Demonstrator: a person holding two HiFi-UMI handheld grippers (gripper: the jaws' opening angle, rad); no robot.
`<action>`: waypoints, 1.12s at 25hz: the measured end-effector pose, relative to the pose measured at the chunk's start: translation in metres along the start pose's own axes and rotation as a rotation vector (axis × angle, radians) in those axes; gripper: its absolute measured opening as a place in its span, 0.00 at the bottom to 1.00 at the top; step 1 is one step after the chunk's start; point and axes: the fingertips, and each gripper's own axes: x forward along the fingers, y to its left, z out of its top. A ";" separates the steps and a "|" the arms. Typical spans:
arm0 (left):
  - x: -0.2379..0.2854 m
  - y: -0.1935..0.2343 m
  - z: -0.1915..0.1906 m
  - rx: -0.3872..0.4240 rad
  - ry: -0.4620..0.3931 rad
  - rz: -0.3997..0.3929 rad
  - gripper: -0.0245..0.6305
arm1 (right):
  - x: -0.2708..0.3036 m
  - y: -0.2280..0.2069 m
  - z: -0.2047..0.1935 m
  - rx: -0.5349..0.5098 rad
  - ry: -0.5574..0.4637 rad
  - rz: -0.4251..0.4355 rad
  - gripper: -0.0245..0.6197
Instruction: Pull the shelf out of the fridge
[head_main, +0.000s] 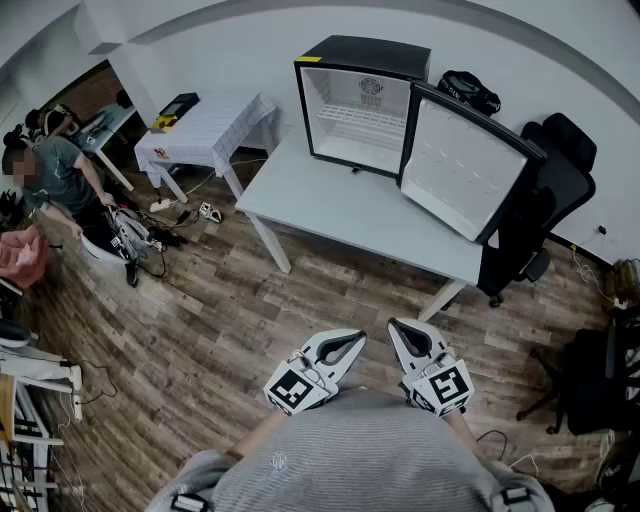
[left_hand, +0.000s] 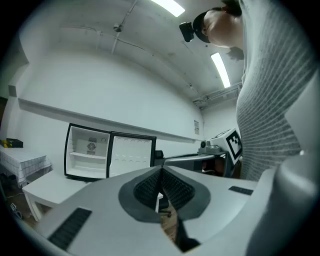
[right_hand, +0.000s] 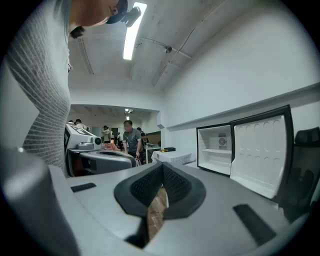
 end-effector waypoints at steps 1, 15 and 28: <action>0.000 0.000 0.000 0.006 0.002 0.000 0.05 | 0.000 0.000 0.000 0.001 -0.002 0.001 0.06; 0.010 0.000 -0.004 0.012 0.015 -0.018 0.05 | 0.000 -0.008 -0.001 -0.003 -0.004 -0.005 0.06; 0.017 0.003 -0.007 0.020 0.028 -0.018 0.05 | 0.000 -0.015 0.009 0.046 -0.087 0.007 0.06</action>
